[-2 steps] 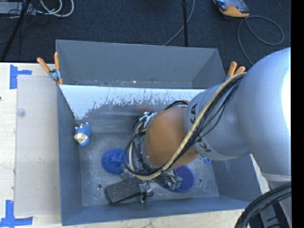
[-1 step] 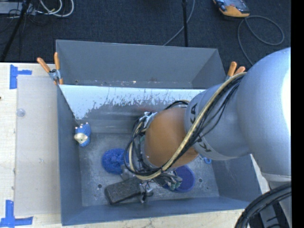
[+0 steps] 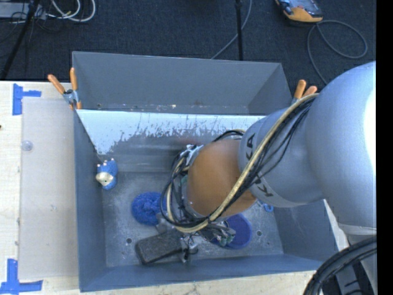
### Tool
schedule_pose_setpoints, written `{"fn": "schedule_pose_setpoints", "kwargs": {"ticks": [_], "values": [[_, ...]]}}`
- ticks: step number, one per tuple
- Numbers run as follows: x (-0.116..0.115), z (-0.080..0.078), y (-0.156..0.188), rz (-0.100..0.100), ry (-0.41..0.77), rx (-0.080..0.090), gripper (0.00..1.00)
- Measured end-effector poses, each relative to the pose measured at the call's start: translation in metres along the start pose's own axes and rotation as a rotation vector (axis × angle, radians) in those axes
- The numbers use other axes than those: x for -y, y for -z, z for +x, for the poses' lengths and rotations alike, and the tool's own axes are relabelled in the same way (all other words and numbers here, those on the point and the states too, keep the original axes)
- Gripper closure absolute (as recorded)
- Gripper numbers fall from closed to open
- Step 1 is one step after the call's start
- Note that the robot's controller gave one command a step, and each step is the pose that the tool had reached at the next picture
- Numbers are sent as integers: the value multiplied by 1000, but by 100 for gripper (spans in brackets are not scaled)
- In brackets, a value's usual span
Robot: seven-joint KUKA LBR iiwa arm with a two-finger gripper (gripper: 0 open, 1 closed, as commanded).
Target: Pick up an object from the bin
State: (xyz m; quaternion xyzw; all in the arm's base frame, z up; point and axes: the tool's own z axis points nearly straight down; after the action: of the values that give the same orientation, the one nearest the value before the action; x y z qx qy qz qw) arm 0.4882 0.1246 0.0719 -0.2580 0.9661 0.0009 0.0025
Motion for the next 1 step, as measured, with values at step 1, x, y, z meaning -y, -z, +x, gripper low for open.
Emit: {"fn": "schedule_pose_setpoints", "kwargs": {"ticks": [1], "values": [[0, 0, 0, 0, 0, 0, 100]]}}
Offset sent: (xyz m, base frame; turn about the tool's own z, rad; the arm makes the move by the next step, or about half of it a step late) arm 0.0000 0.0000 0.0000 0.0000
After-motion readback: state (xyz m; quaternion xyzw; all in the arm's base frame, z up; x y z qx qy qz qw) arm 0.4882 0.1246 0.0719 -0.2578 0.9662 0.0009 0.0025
